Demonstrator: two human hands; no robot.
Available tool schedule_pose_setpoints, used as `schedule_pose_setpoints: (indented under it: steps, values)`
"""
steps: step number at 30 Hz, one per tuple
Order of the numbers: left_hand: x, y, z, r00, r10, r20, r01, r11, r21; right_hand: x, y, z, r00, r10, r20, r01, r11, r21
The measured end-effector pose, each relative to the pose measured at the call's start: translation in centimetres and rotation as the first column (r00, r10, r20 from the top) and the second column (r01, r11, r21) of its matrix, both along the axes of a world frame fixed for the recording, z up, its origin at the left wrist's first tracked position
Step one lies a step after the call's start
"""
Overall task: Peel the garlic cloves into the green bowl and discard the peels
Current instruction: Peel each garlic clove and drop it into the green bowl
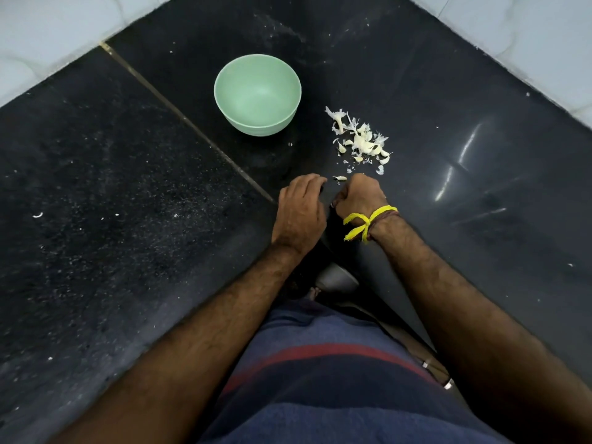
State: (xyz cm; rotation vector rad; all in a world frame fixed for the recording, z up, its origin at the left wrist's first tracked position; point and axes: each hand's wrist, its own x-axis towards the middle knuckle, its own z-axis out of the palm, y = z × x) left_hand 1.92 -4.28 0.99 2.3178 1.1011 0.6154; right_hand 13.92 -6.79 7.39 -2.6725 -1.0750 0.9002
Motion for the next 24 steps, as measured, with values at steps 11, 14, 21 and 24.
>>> schedule_pose_setpoints:
  steps: [11,14,21,24]
  values:
    - [-0.2,0.1,-0.8,0.998,0.014,0.058,-0.012,0.999,-0.031,-2.7,0.7,1.0,0.896,0.360,0.261,-0.331,0.932,-0.148]
    - [-0.2,0.3,-1.0,0.995,0.034,0.096,-0.029,0.998,-0.052,-3.1,0.6,0.7,0.853,0.426,0.301,-0.392,0.905,-0.167]
    - [-0.3,0.8,-2.0,0.984,0.074,0.159,-0.058,0.993,-0.107,-3.8,1.1,0.2,0.812,0.454,0.367,-0.418,0.891,-0.176]
    - [-0.2,0.5,-1.4,0.985,0.081,0.152,-0.067,0.994,-0.092,-3.8,0.6,-0.8,0.772,0.463,0.435,-0.439,0.884,-0.163]
